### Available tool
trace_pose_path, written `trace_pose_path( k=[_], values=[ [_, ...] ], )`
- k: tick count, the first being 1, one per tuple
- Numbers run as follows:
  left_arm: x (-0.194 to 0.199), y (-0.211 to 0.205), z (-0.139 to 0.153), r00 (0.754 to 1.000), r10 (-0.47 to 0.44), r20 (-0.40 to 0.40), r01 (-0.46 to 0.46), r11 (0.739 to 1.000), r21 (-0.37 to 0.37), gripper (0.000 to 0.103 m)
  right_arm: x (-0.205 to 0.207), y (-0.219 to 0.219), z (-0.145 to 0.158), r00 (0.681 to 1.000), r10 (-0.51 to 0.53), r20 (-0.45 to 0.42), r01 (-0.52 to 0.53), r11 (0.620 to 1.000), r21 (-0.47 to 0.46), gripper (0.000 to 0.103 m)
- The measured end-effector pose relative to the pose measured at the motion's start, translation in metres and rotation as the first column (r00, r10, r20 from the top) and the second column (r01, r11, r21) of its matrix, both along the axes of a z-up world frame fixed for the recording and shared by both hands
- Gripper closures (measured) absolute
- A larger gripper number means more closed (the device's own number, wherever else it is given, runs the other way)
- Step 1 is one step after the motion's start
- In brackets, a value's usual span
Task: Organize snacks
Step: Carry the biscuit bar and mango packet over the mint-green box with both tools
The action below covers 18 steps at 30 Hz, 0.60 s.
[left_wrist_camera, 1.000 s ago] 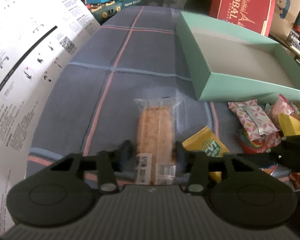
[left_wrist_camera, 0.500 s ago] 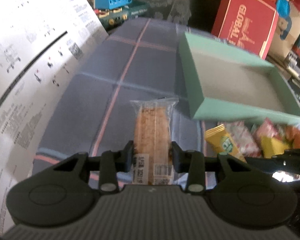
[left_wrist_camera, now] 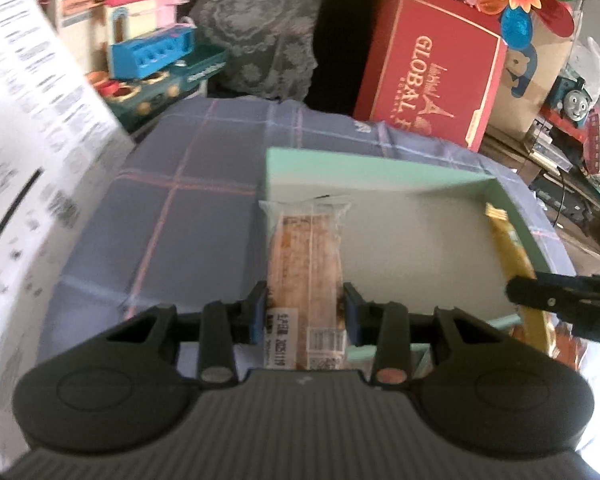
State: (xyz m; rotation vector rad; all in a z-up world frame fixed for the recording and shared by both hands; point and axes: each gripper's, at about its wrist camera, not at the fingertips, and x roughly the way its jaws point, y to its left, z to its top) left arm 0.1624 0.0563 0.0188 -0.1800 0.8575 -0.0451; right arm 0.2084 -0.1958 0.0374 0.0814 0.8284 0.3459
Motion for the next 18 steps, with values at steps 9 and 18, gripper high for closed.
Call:
trace_pose_path(
  k=[9, 18],
  values=[
    [0.102, -0.037, -0.024, 0.998, 0.016, -0.059, -0.011, 0.996, 0.083, 0.066, 0.08, -0.101, -0.03, 0.977, -0.206, -0.054, 0.201, 0.976, -0.081, 0.069],
    [0.145, -0.049, -0.051, 0.992, 0.032, -0.119, -0.015, 0.989, 0.147, 0.066, 0.132, -0.098, -0.06, 0.976, -0.208, -0.065, 0.202, 0.975, -0.091, 0.065]
  ],
)
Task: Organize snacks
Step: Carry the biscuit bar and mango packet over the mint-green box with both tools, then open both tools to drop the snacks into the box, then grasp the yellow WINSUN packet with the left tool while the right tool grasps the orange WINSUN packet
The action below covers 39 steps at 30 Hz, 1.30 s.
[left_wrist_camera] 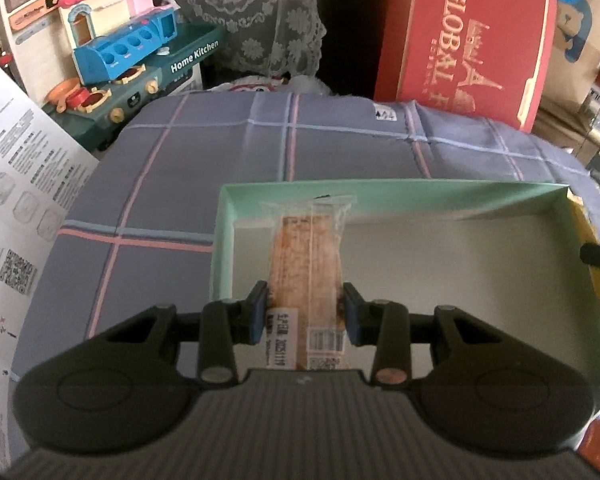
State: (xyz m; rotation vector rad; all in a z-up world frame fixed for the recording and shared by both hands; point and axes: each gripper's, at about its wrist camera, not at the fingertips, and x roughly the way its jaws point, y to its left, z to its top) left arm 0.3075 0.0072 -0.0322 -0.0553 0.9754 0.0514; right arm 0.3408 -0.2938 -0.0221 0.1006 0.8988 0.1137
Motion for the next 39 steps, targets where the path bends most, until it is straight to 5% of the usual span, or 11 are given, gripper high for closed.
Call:
trace_pose_path(
  k=[1, 3, 4, 5, 14, 20, 30, 35, 39],
  values=[
    [0.001, -0.001, 0.0, 1.0, 0.003, 0.003, -0.003, 1.0, 0.013, 0.058, 0.002, 0.002, 0.0, 1.0, 0.002, 0.008, -0.002, 1.0, -0.005, 0.062],
    [0.0, -0.005, 0.003, 1.0, 0.019, 0.023, -0.02, 0.999, 0.045, 0.023, 0.002, 0.003, 0.003, 1.0, -0.001, 0.018, 0.001, 1.0, 0.01, 0.023],
    [-0.001, -0.007, 0.005, 0.999, 0.025, 0.038, -0.028, 0.998, 0.057, 0.003, -0.002, 0.003, 0.007, 1.0, -0.005, 0.031, 0.005, 1.0, 0.02, 0.014],
    [-0.004, -0.009, 0.008, 0.998, 0.027, 0.06, -0.031, 0.997, 0.067, 0.0, -0.004, 0.003, 0.009, 0.999, -0.004, 0.046, 0.003, 1.0, 0.028, 0.006],
    [-0.048, -0.031, 0.025, 0.998, -0.029, 0.057, 0.027, 0.999, 0.034, 0.0, -0.043, 0.001, 0.026, 0.999, 0.019, 0.038, -0.022, 0.997, 0.068, 0.0],
    [-0.101, -0.064, 0.025, 0.984, -0.171, 0.05, 0.17, 0.985, 0.038, 0.0, -0.09, -0.005, 0.039, 0.998, 0.044, 0.035, -0.046, 0.996, 0.076, 0.0],
    [-0.182, -0.114, 0.011, 0.902, -0.431, 0.021, 0.43, 0.901, 0.053, 0.0, -0.158, -0.036, 0.037, 1.0, 0.013, 0.005, -0.013, 0.995, 0.098, 0.0],
    [-0.205, -0.128, -0.001, 0.824, -0.566, -0.019, 0.566, 0.824, 0.032, 0.0, -0.173, -0.041, 0.027, 0.998, 0.04, -0.044, -0.035, 0.992, 0.122, 0.0],
    [-0.213, -0.131, -0.007, 0.796, -0.604, -0.041, 0.606, 0.794, 0.053, 0.0, -0.174, -0.038, 0.024, 0.996, 0.074, -0.043, -0.068, 0.99, 0.127, 0.0]
  ],
)
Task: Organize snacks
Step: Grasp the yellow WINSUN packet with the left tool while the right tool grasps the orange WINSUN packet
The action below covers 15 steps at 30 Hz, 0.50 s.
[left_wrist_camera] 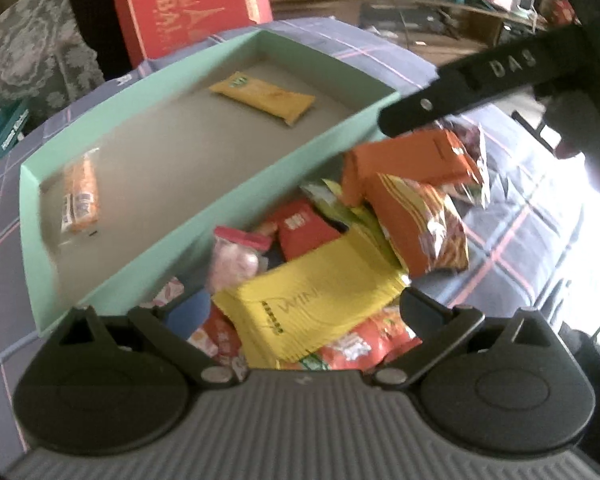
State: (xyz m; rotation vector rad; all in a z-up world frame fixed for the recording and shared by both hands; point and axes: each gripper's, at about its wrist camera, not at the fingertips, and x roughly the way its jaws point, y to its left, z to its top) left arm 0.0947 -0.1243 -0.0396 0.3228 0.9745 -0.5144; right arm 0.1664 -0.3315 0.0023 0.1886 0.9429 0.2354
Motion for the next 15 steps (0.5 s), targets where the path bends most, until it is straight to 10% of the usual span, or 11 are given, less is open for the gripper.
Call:
trace_pose_path(
  k=[15],
  values=[
    [0.004, -0.034, -0.026, 0.984, -0.162, 0.079, 0.145, 0.972, 0.186, 0.0, -0.018, 0.009, -0.015, 0.996, 0.069, -0.06, -0.074, 0.994, -0.081, 0.032]
  ],
)
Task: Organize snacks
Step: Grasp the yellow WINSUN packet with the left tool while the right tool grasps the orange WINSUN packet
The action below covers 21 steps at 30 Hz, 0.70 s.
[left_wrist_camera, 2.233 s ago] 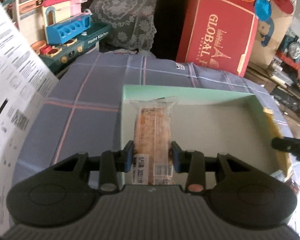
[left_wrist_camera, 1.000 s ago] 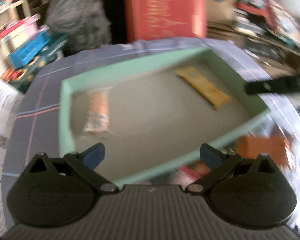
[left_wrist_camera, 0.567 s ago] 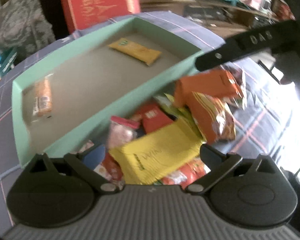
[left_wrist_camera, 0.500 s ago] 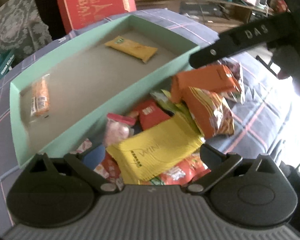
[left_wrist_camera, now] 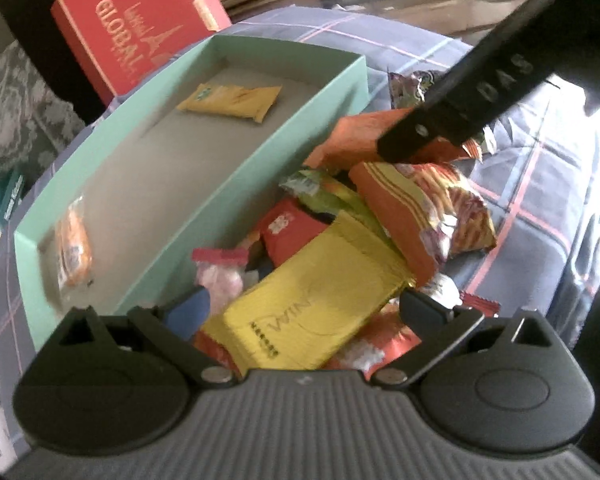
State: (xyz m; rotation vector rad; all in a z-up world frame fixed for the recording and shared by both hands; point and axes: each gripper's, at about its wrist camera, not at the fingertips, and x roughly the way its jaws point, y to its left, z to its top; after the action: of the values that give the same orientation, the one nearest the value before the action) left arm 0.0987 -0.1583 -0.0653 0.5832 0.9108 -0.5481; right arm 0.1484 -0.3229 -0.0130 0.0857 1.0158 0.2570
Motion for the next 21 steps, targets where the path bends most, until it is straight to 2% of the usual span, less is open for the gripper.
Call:
trace_pose_path(
  k=[3, 5, 6, 10, 15, 16, 18, 21],
  values=[
    [0.006, -0.004, -0.004, 1.0, -0.018, -0.013, 0.018, 1.0, -0.004, 0.003, -0.003, -0.004, -0.003, 1.0, -0.015, -0.015, 0.015, 1.0, 0.002, 0.033],
    [0.007, -0.006, -0.007, 1.0, -0.019, -0.01, 0.019, 1.0, 0.007, 0.025, -0.003, -0.006, -0.003, 1.0, -0.022, -0.018, 0.022, 1.0, 0.008, 0.033],
    [0.006, -0.007, -0.009, 1.0, -0.021, -0.004, 0.021, 1.0, 0.017, 0.027, -0.003, -0.006, -0.002, 1.0, -0.022, -0.016, 0.022, 1.0, 0.007, 0.033],
    [0.005, -0.002, -0.005, 1.0, -0.001, -0.02, 0.0, 1.0, -0.016, 0.035, 0.005, -0.006, -0.001, 1.0, -0.021, -0.015, 0.022, 0.999, 0.023, 0.033],
    [0.011, 0.015, 0.001, 0.992, 0.095, -0.085, -0.103, 0.99, -0.096, 0.039, 0.013, -0.008, -0.011, 0.999, -0.026, -0.022, 0.027, 0.997, 0.072, 0.033],
    [0.013, 0.018, 0.001, 0.989, 0.109, -0.095, -0.119, 0.987, -0.109, 0.04, 0.012, -0.007, -0.012, 1.0, -0.017, -0.013, 0.018, 0.998, 0.067, 0.034],
    [0.014, 0.022, 0.002, 0.986, 0.129, -0.104, -0.141, 0.982, -0.125, 0.042, 0.009, -0.005, -0.013, 1.0, -0.001, -0.002, 0.001, 0.997, 0.072, 0.047],
    [0.016, 0.024, 0.005, 0.981, 0.158, -0.112, -0.173, 0.975, -0.14, 0.047, 0.006, -0.006, -0.012, 1.0, -0.02, 0.006, 0.019, 0.997, 0.078, 0.048]
  ],
)
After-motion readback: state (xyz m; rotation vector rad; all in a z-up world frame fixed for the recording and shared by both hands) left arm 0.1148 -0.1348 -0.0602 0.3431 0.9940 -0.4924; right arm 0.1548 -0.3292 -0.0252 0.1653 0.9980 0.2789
